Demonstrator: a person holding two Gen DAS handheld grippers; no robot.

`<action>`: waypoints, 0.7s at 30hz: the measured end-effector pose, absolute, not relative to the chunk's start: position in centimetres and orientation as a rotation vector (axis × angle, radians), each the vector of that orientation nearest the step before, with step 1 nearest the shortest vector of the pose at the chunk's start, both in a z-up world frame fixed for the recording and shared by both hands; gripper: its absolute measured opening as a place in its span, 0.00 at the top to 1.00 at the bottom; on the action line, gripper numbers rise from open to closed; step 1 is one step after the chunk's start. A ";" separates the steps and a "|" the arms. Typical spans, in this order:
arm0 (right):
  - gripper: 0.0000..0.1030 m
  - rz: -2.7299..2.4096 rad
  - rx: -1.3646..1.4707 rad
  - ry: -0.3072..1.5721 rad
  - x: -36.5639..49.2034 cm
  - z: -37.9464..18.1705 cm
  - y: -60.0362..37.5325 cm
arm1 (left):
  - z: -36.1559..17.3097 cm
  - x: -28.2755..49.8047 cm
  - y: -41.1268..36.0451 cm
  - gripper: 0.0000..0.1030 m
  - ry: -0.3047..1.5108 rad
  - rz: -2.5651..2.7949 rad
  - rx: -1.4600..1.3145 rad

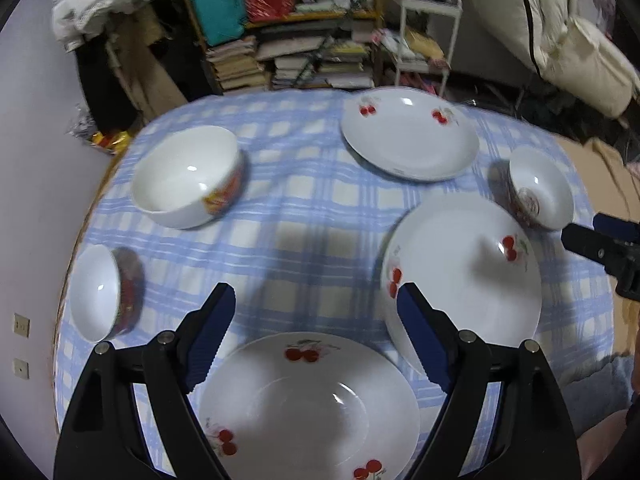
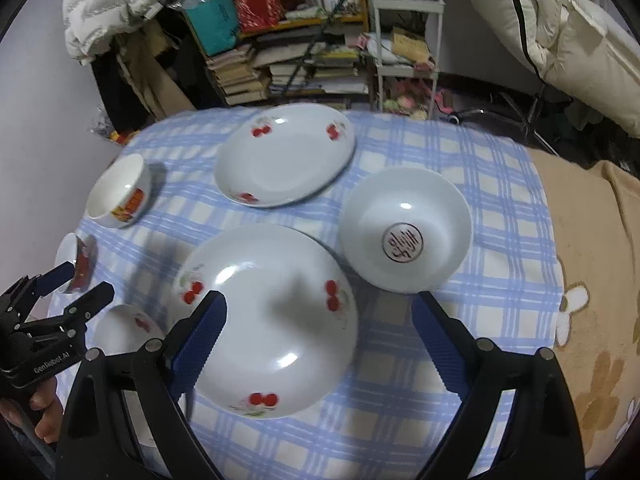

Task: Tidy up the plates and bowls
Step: 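Move both grippers to another cherry plate and grip its rim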

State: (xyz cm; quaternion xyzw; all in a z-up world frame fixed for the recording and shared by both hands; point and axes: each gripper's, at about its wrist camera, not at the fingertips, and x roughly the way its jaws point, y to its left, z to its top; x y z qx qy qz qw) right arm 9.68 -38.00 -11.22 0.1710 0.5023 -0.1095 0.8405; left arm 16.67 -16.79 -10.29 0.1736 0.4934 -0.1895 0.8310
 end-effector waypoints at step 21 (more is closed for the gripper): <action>0.06 -0.198 0.468 1.240 10.8 -19.5 -39.8 | -18.1 18.5 -20.2 0.21 1.219 -0.396 0.449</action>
